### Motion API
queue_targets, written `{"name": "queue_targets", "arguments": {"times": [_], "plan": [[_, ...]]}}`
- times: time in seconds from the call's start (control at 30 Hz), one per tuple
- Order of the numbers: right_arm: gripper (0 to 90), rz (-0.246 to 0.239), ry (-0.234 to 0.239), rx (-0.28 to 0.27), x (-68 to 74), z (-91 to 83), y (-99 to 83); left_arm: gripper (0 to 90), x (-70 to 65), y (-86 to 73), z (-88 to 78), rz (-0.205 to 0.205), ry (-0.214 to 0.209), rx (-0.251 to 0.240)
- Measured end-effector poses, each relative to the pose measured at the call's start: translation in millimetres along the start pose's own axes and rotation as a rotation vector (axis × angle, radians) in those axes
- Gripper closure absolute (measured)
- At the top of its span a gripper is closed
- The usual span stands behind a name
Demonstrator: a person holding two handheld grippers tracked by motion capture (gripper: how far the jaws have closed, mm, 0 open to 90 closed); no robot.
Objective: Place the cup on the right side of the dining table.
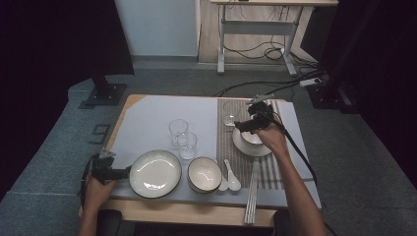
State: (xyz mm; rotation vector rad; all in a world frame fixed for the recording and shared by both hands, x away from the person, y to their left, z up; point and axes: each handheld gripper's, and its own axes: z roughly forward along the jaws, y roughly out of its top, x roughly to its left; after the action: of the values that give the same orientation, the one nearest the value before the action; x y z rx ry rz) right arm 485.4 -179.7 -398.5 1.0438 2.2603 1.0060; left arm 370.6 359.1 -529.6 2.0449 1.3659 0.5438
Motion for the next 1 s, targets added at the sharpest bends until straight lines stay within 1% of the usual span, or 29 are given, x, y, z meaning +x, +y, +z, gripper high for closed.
{"name": "queue_targets", "arguments": {"times": [0.17,0.23,0.33,0.37,0.47,0.53,0.77,0.87,1.0], "plan": [[0.0,-0.026,-0.003,-0.015,0.9,-10.2,-6.0,2.4,0.0,0.0,0.0,0.0,0.0,0.0],[0.0,-0.013,0.001,-0.022,0.7,-15.1,-8.5,2.4,-0.1,0.0,0.0,0.0,0.0,0.0],[0.0,-0.026,-0.01,-0.02,0.7,-20.1,-10.6,2.4,-0.1,0.0,0.0,0.0,0.001,0.0],[0.0,-0.033,-0.014,-0.021,1.7,-26.0,-12.6,2.4,-0.1,0.0,0.0,0.0,0.001,-0.001],[0.0,-0.031,-0.014,-0.035,3.3,-32.9,-15.4,2.4,-0.2,-0.1,0.0,0.0,0.001,-0.002],[0.0,-0.023,-0.01,-0.046,3.7,-37.4,-18.8,2.4,-0.1,-0.1,-0.1,0.002,0.001,-0.001],[0.0,0.001,-0.024,-0.036,-0.8,-51.4,-37.3,2.4,-0.4,-0.2,-0.1,0.001,0.003,-0.003],[0.0,0.022,-0.023,-0.047,-1.8,-57.9,-46.1,2.5,-0.3,-0.3,-0.2,0.003,0.003,-0.002],[0.0,0.033,-0.028,-0.049,-1.1,-65.5,-58.1,2.7,-0.6,-0.6,-0.3,0.001,0.004,-0.005]]}}
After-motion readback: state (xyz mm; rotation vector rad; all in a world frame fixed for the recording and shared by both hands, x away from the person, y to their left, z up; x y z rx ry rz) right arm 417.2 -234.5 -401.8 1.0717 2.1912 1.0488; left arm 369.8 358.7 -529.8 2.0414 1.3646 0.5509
